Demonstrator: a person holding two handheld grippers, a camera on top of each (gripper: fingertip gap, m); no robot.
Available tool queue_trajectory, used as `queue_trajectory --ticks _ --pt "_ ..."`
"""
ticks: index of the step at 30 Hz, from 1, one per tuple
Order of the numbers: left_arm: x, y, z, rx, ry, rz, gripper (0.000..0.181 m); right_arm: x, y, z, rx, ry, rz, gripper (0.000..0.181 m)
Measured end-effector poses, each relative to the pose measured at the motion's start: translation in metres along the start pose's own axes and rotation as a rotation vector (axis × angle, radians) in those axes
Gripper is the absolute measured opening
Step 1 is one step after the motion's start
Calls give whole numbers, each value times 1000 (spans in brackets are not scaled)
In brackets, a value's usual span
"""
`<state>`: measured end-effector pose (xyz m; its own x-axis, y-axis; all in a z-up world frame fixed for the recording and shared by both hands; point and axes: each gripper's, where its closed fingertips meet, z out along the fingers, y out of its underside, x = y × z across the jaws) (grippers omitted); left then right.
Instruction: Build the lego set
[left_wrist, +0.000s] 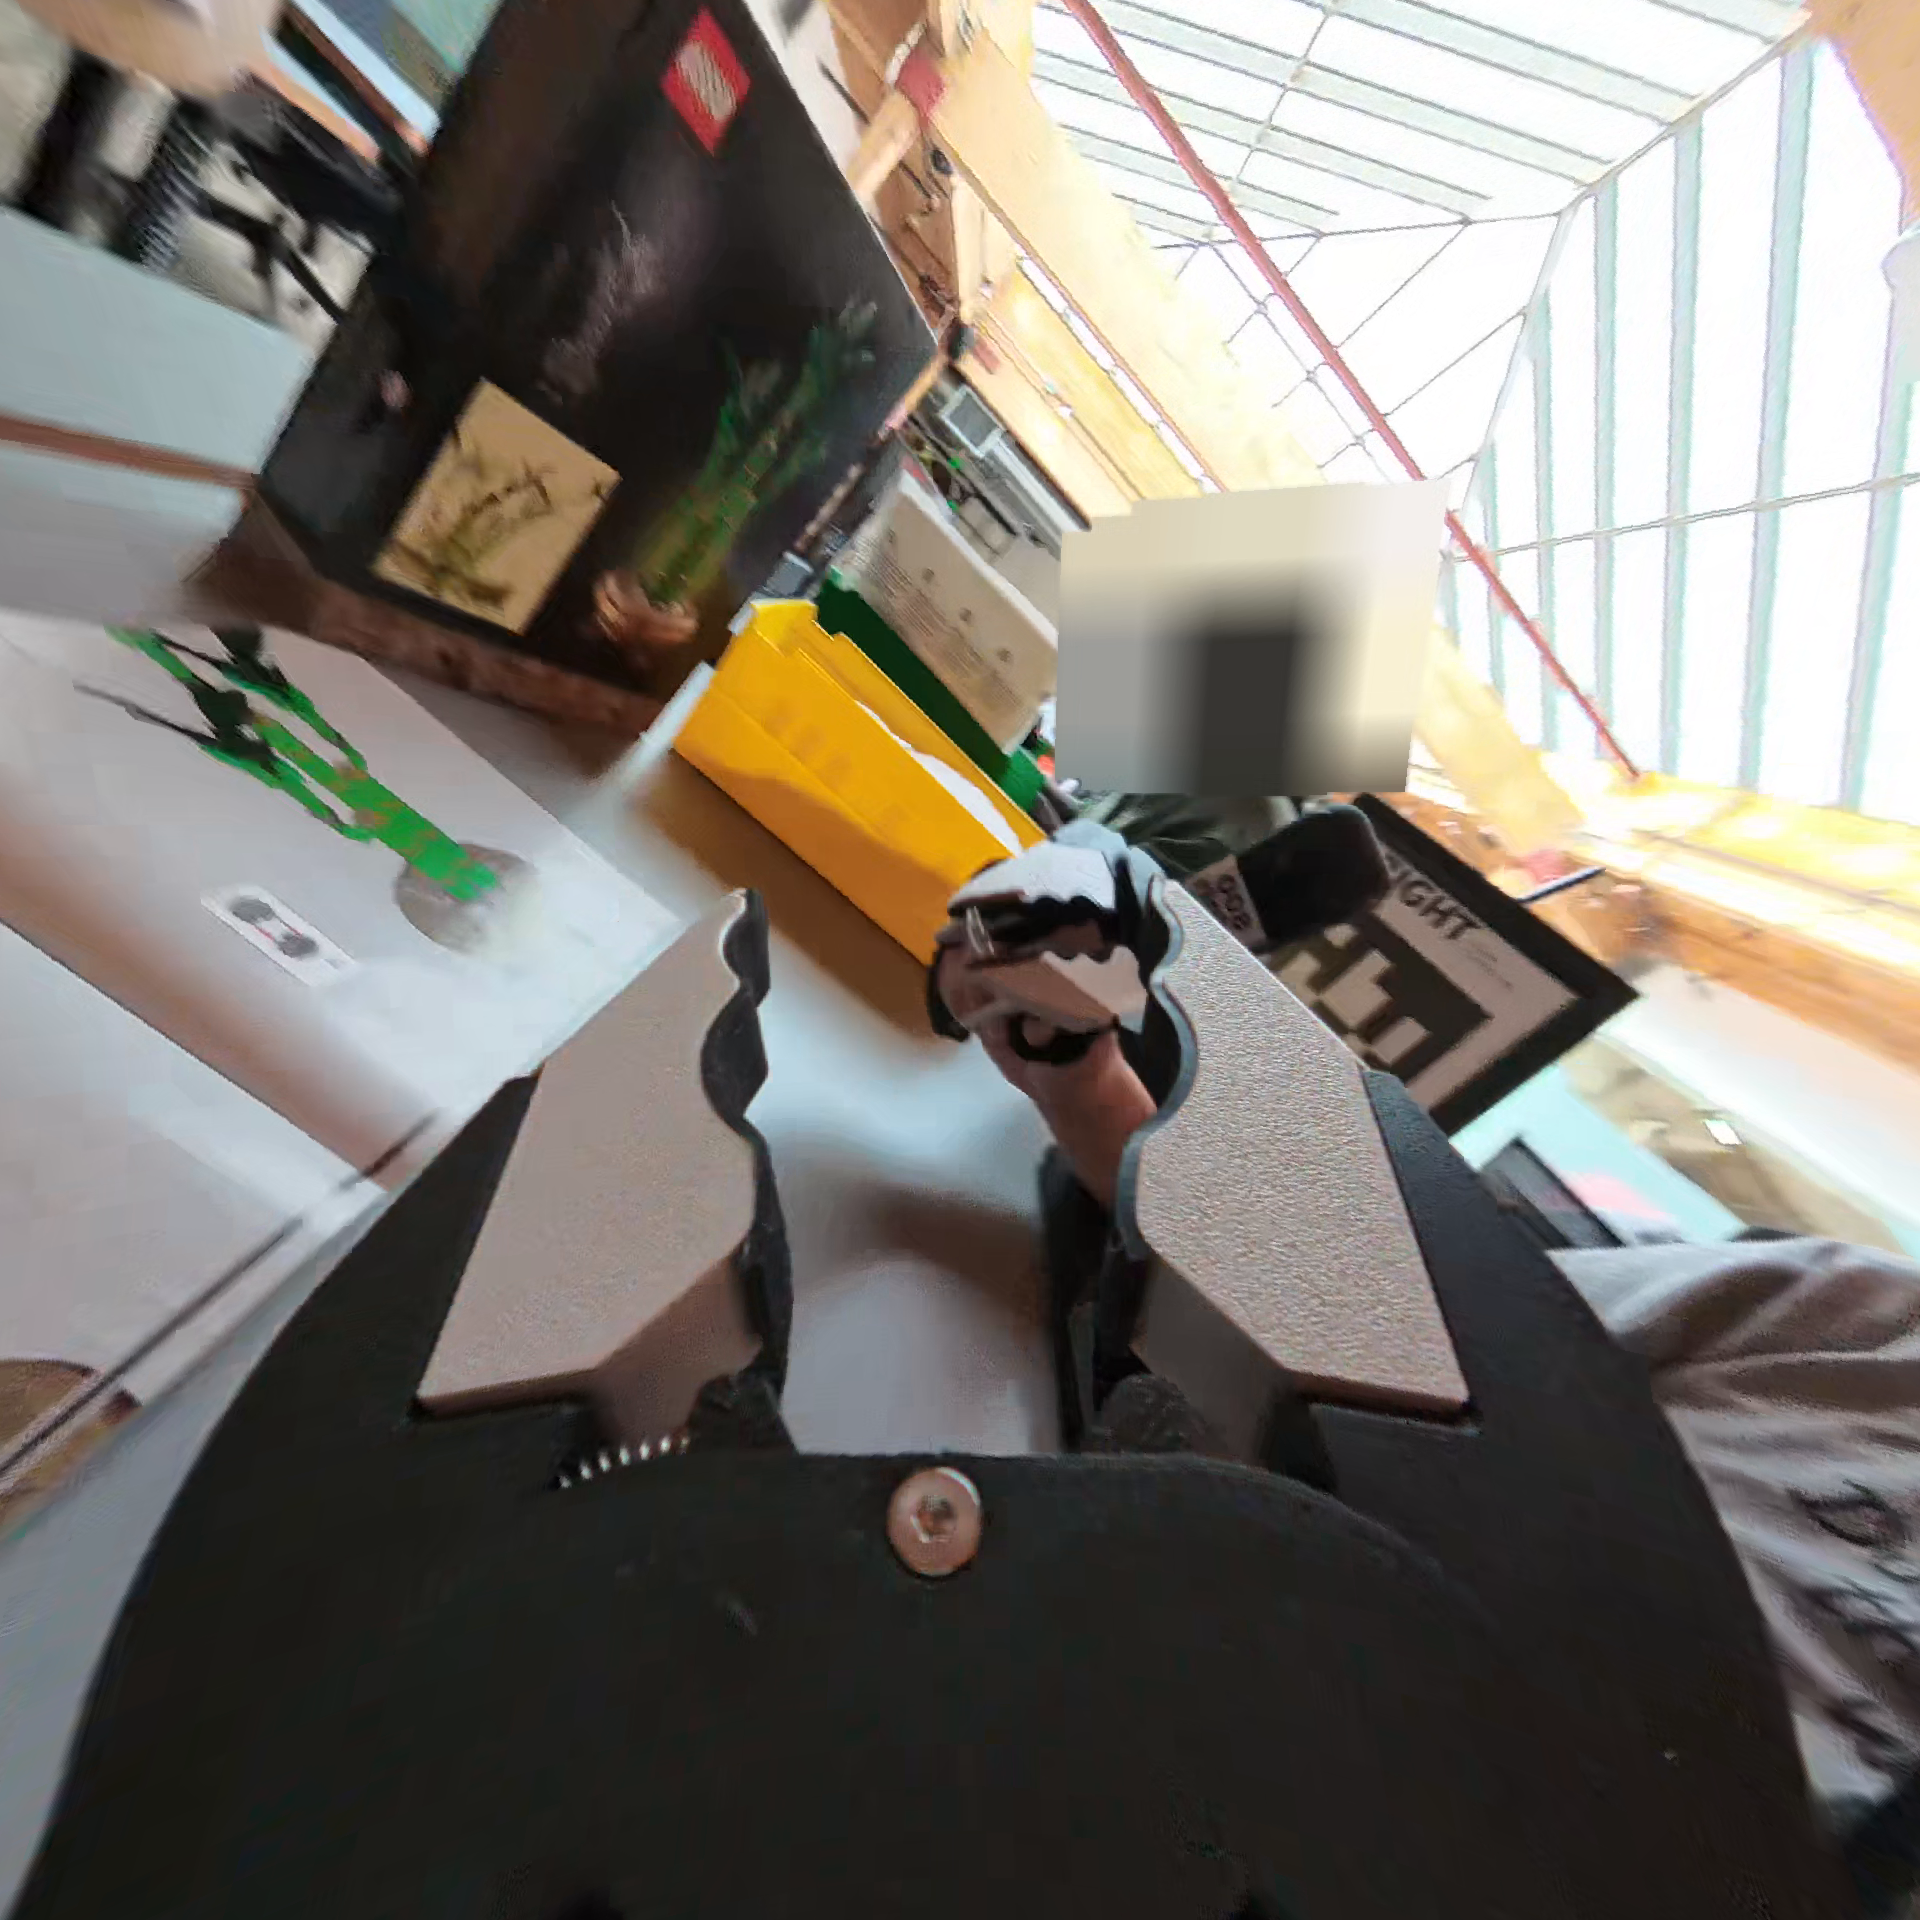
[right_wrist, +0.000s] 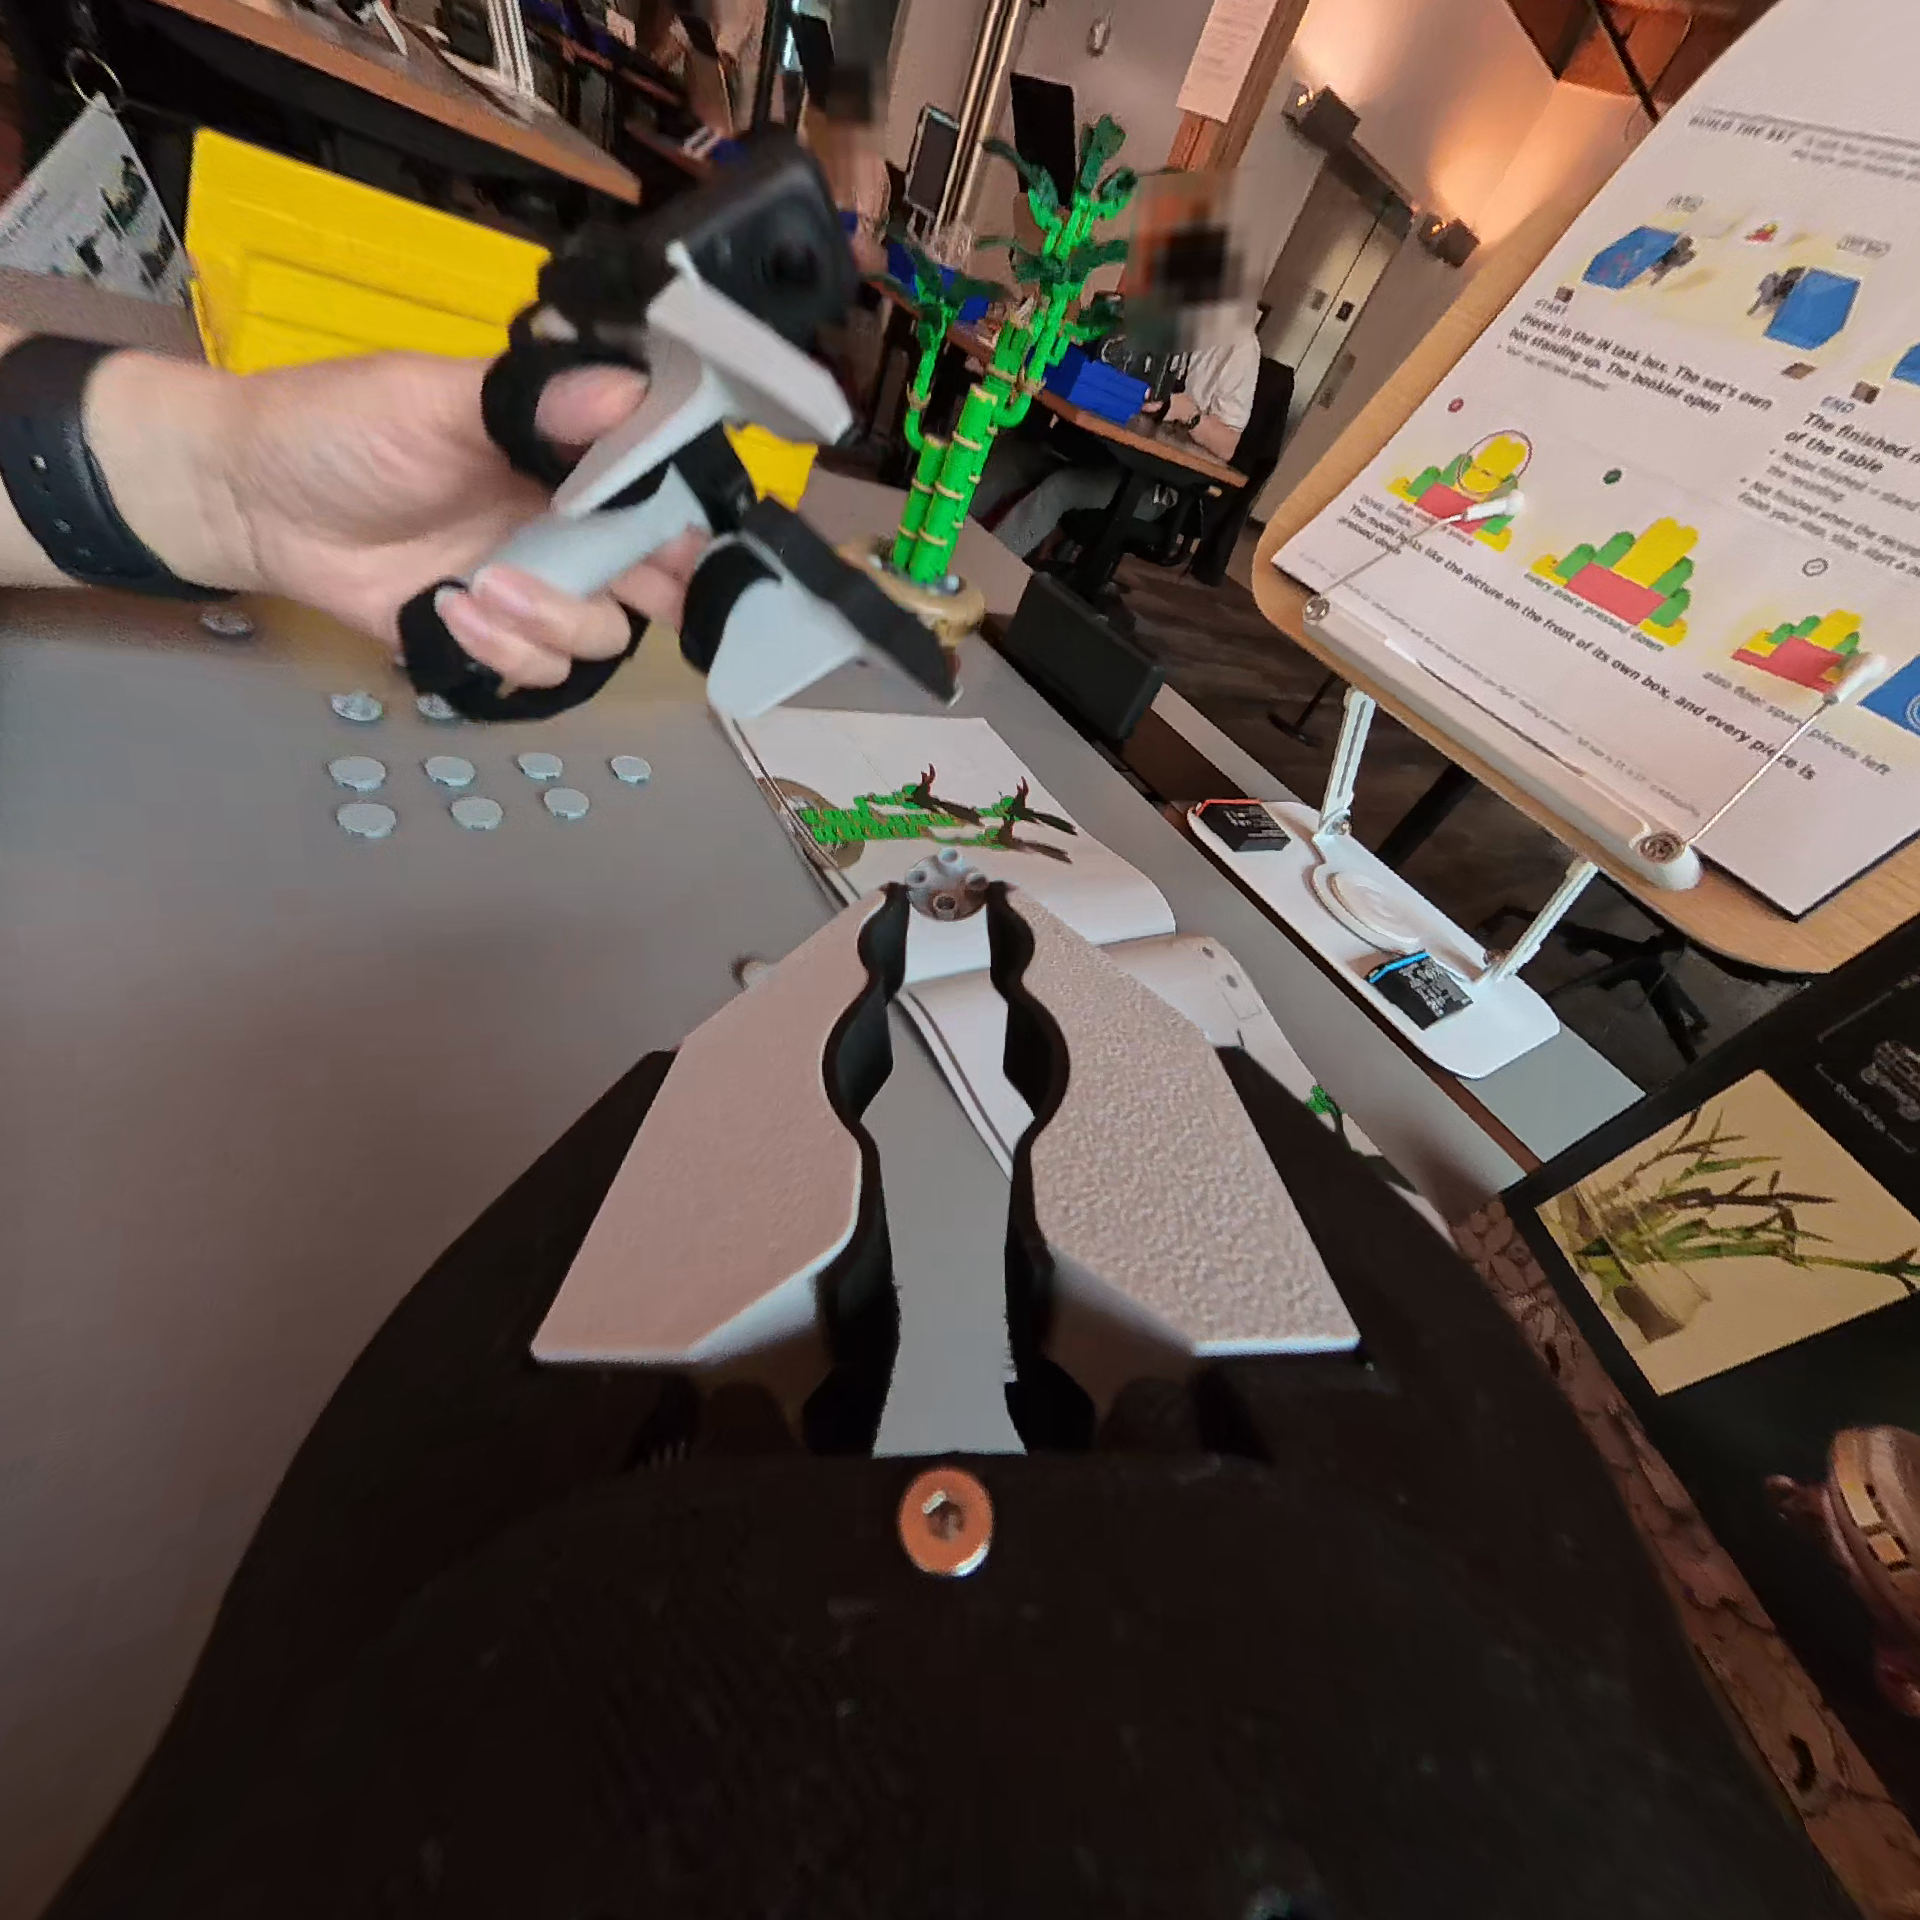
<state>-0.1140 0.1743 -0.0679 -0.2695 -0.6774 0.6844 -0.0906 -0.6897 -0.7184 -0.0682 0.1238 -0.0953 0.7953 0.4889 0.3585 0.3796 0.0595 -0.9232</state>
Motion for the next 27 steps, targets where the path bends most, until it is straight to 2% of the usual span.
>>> queue_trajectory --ticks 4,8,12,14,17,19,23,27 --pt "4 -5 -9 13 107 -137 84 6 -37 13 66 -42 46 14" --pt "3 -13 -15 35 126 -201 106 12 -68 43 -13 -121 -92 14" --pt "2 -31 -28 139 160 -268 118 -5 -89 75 -63 -345 -121 15" --pt "-1 -40 -35 191 182 -331 127 -13 -83 89 -109 -422 -93 14" --pt "-6 -44 -41 220 184 -403 135 -18 -72 111 -67 -435 -91 14" --pt "-11 -42 -41 214 171 -457 137 -21 -53 120 -131 -470 -41 15" --pt "-19 -33 -37 182 146 -521 140 -31 -44 129 -143 -515 17 14" --pt "-24 -27 -34 176 174 -597 141 -37 -17 139 -241 -517 -10 15"
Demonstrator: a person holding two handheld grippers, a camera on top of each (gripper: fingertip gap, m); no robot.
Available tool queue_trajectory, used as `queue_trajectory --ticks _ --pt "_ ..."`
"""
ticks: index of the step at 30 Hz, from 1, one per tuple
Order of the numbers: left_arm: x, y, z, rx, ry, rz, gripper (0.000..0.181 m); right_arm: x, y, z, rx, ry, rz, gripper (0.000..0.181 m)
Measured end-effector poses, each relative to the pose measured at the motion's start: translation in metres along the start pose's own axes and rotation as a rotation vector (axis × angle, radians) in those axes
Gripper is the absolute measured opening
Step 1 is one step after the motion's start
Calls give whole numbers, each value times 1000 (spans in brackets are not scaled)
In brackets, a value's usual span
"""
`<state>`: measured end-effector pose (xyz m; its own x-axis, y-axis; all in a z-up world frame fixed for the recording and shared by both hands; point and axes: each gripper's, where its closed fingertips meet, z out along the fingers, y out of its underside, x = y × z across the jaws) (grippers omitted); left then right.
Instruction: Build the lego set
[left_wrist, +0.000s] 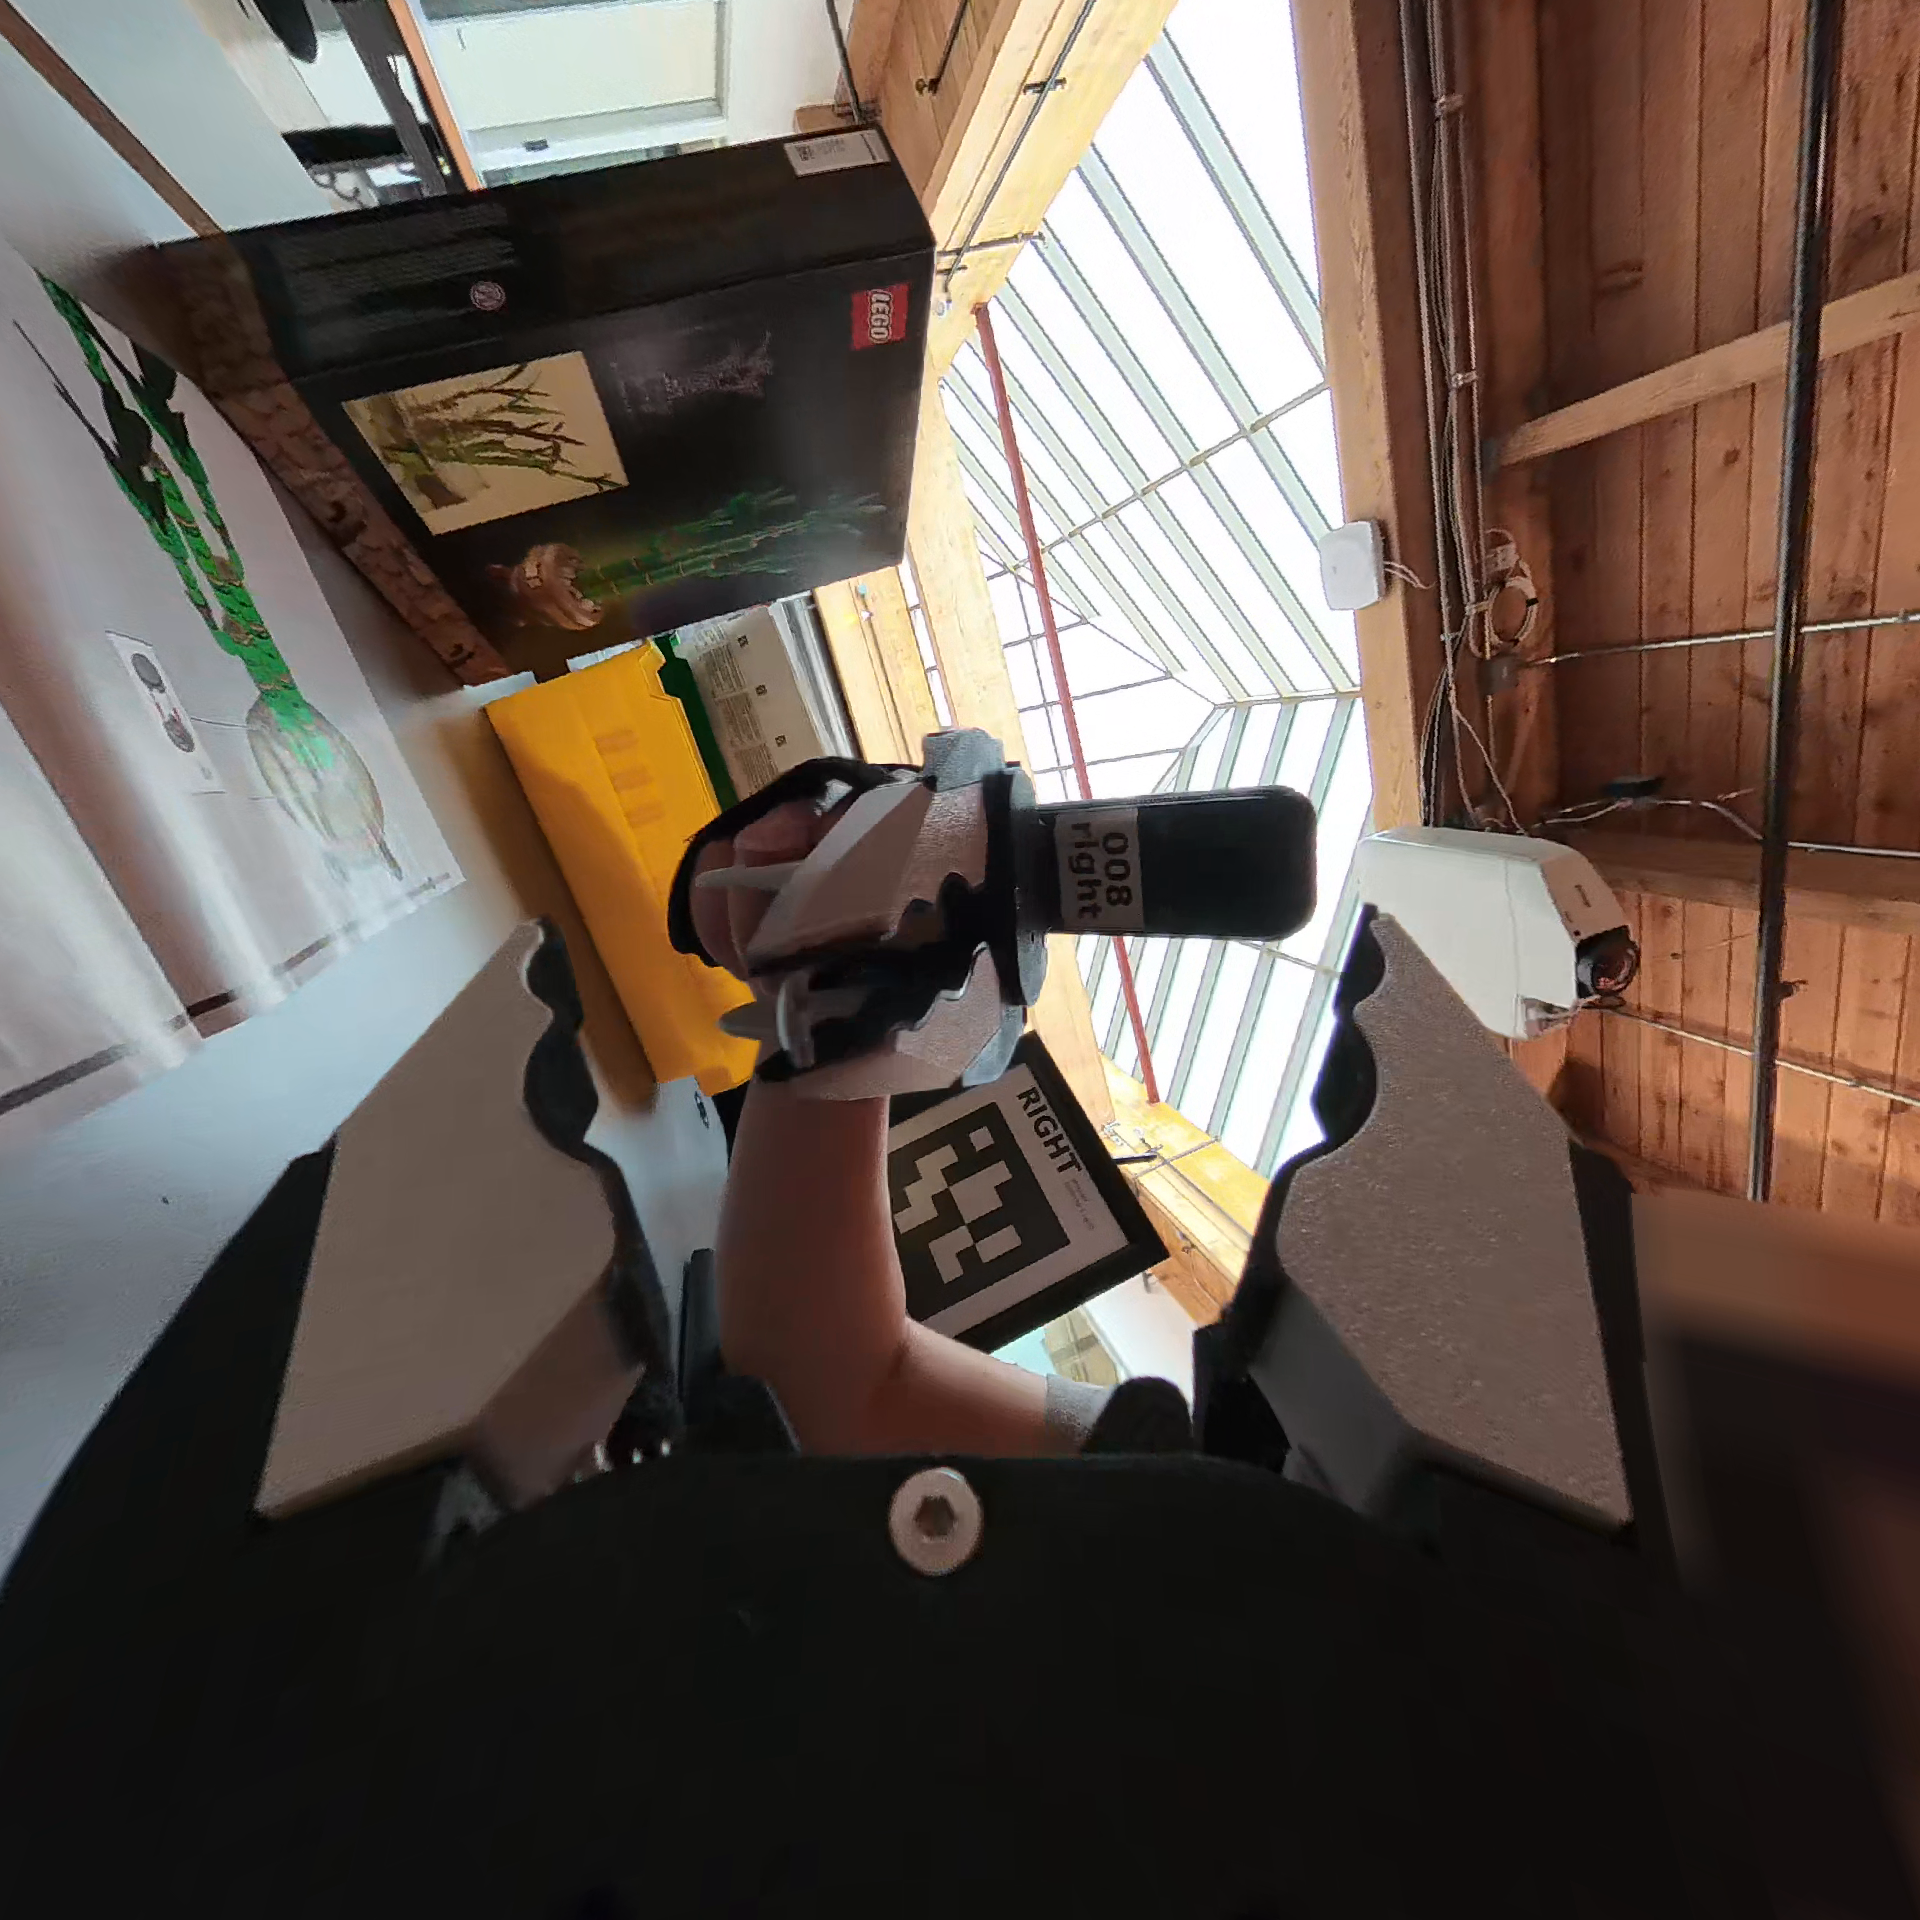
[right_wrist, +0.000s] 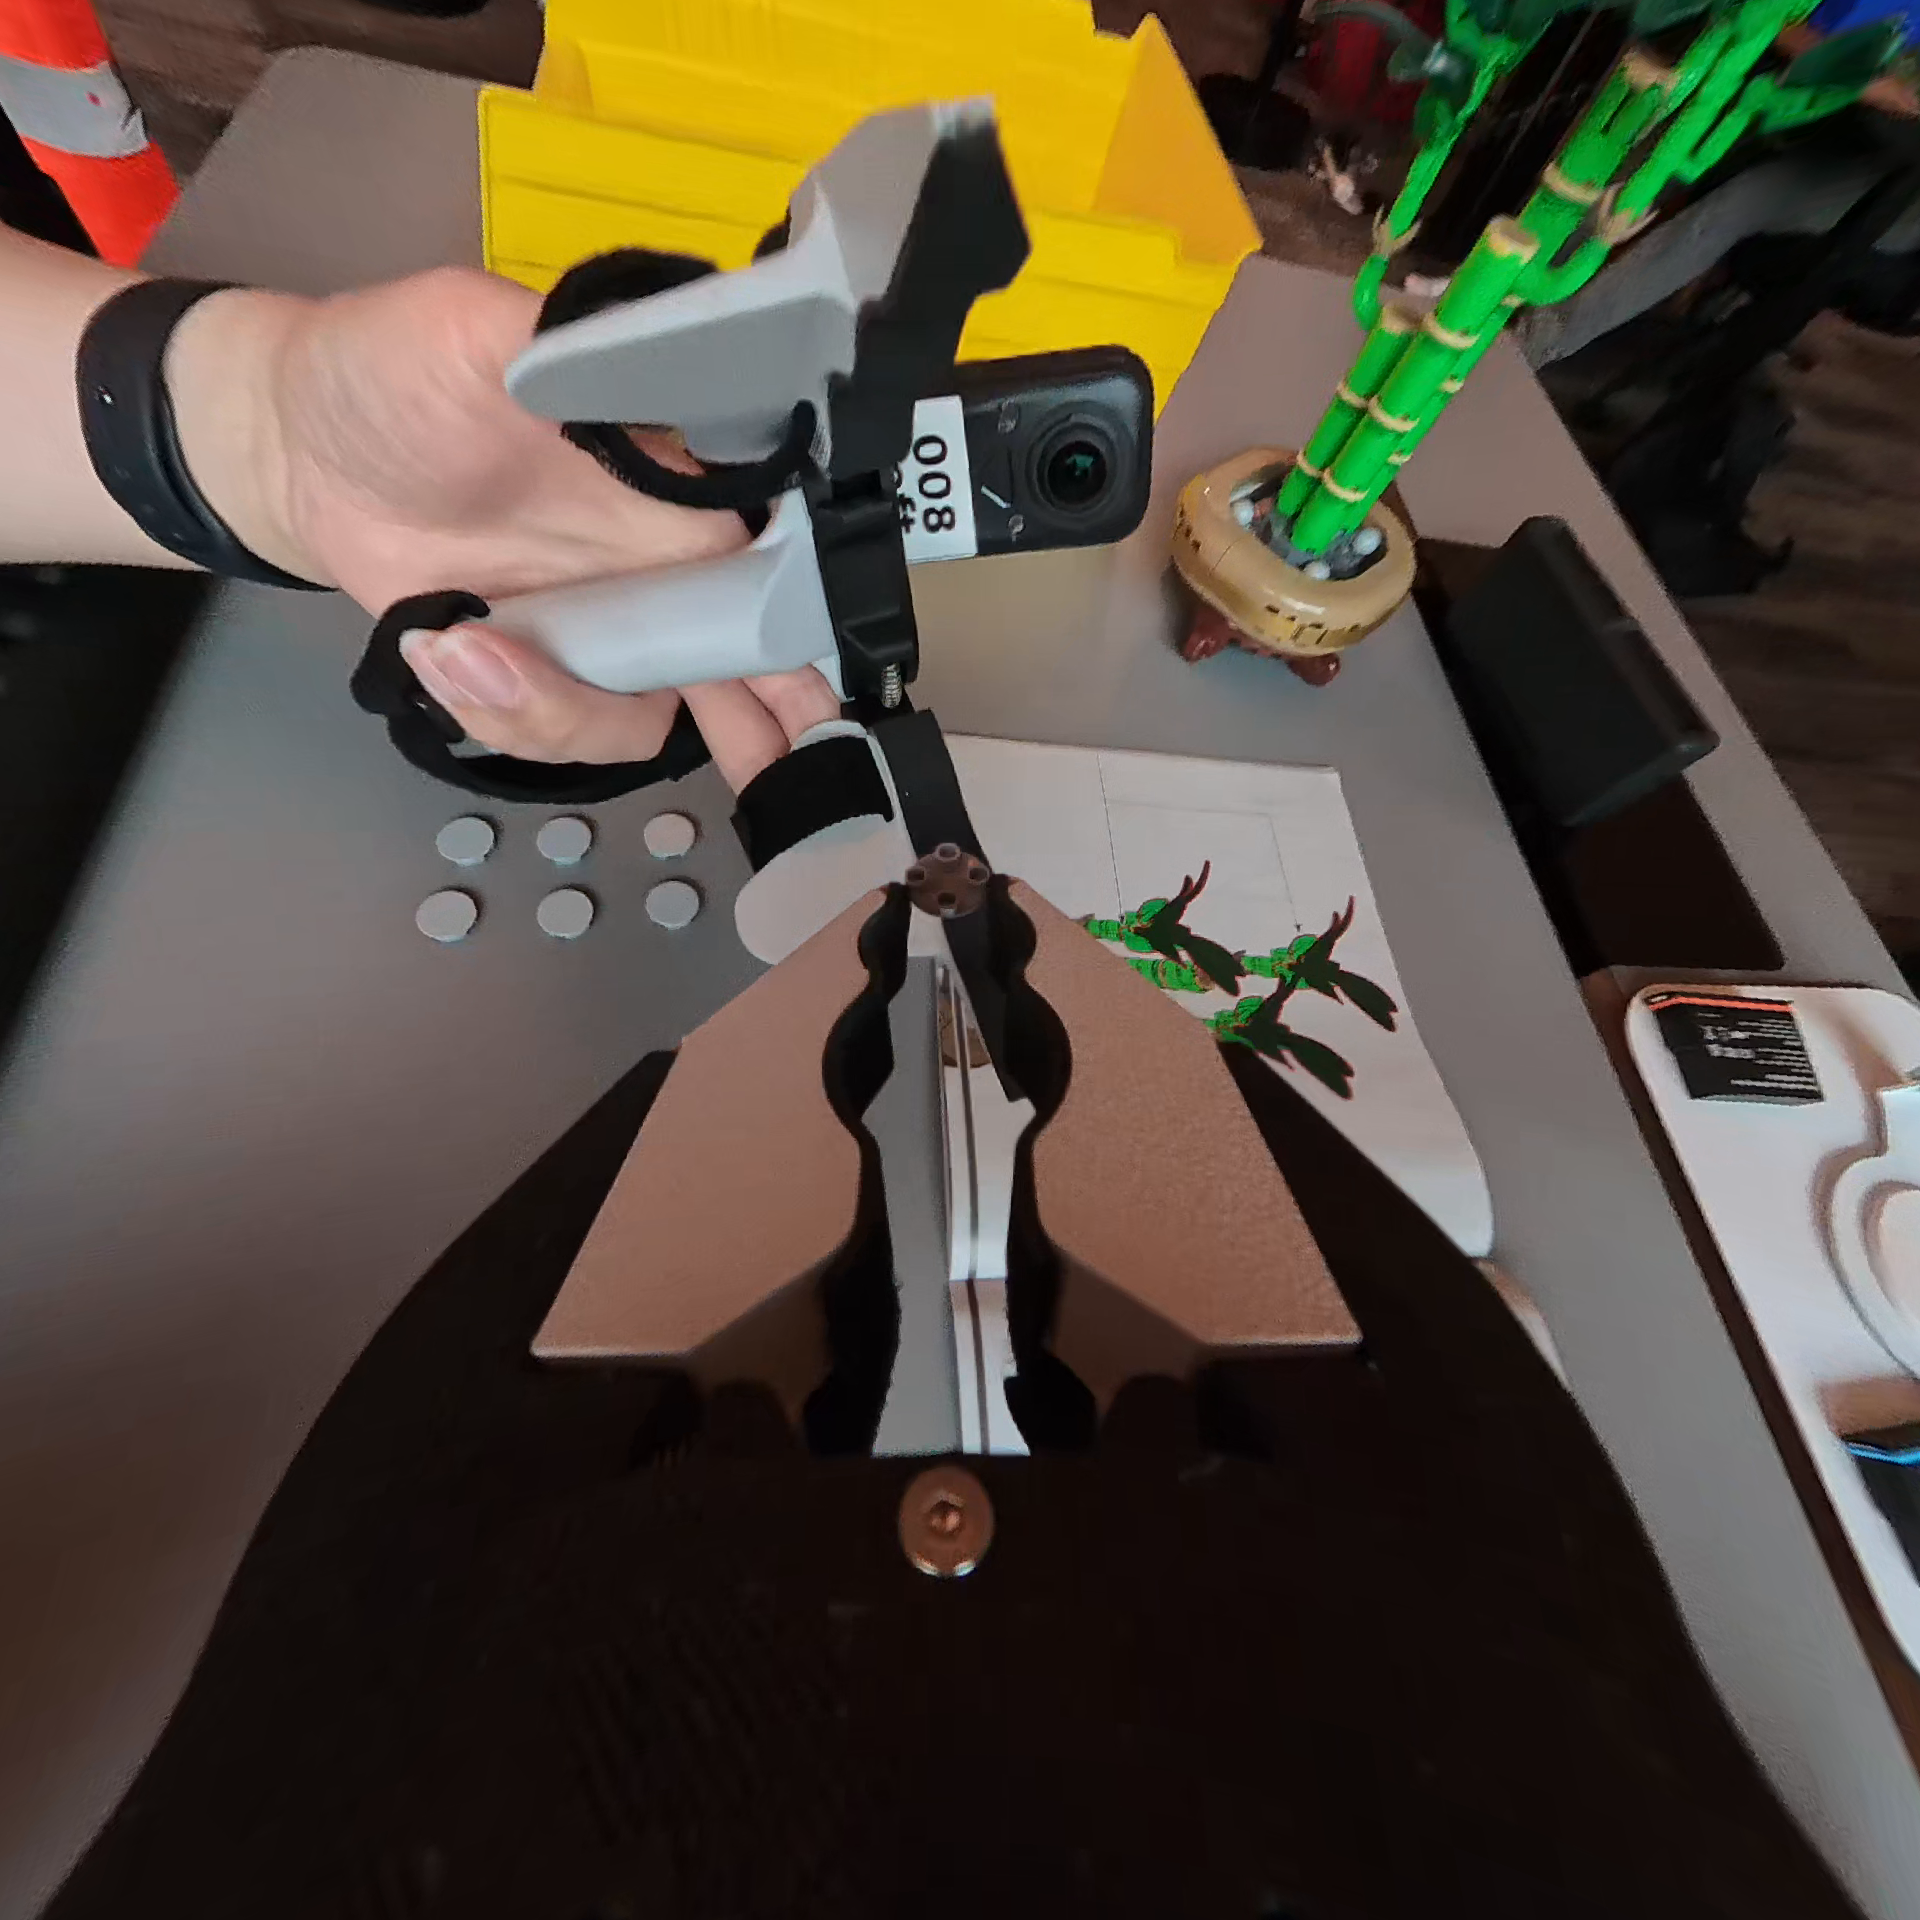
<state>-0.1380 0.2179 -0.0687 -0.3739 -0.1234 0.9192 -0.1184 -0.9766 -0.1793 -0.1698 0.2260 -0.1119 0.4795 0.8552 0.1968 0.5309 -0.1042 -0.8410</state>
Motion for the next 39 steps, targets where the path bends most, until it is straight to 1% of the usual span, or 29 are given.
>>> queue_trajectory --ticks 4,6,19,22,24,28,31,34,36,37,39 --pt "-4 4 2 -21 -6 -11 141 5 14 11 -23 7 40 15" --pt "-1 5 2 -20 9 -16 141 4 23 14 -62 -1 54 15" --pt "0 7 2 -39 16 -17 139 5 25 15 -48 -8 79 19" --pt "3 7 1 -37 33 -23 136 3 21 12 -33 -14 72 20" --pt "4 6 1 -32 38 -22 136 4 16 9 -14 -8 66 25" --pt "9 1 -4 -21 40 -5 137 0 -6 -10 76 -17 55 29" --pt "13 -5 -9 -1 35 16 137 -15 -21 -22 100 -73 29 28" --pt "12 -13 -17 13 -8 70 137 -51 -31 -20 67 -220 -22 27" --pt "12 -18 -22 20 -27 91 137 -79 -30 -7 10 -313 -74 27" --pt "12 -20 -24 20 -32 97 137 -89 -27 3 -30 -330 -106 27" --pt "11 -23 -28 23 -49 113 137 -98 -12 25 -123 -316 -161 25"
